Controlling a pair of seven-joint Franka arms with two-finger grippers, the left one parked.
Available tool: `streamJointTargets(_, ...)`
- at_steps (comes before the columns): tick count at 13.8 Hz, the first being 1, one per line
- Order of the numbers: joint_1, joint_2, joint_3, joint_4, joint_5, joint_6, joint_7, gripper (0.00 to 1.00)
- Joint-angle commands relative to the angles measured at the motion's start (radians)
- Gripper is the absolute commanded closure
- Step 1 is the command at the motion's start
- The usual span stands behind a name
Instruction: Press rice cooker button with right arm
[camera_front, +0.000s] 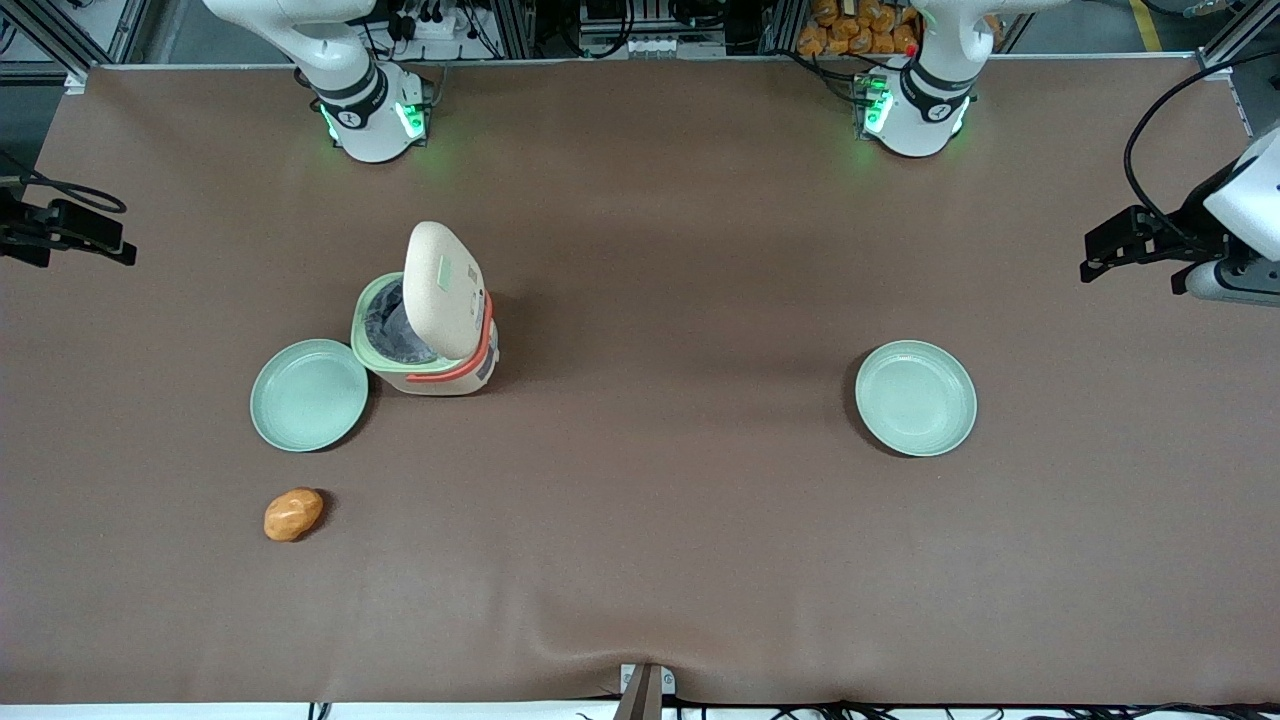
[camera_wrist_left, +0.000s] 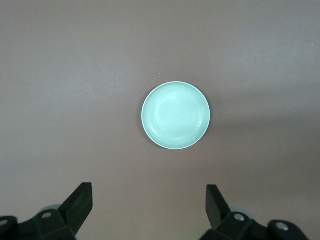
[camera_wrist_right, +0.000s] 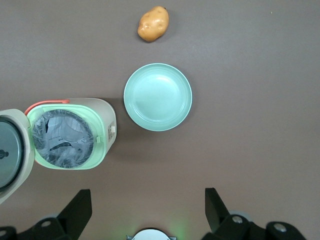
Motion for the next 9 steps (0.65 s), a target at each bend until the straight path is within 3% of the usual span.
streamJointTargets(1, 0.008, -0.025, -0.001, -0.014, -0.016, 0.006, 0.000, 0.00)
streamJointTargets(9, 0.008, -0.025, 0.001, -0.014, -0.043, 0.006, 0.003, 0.00)
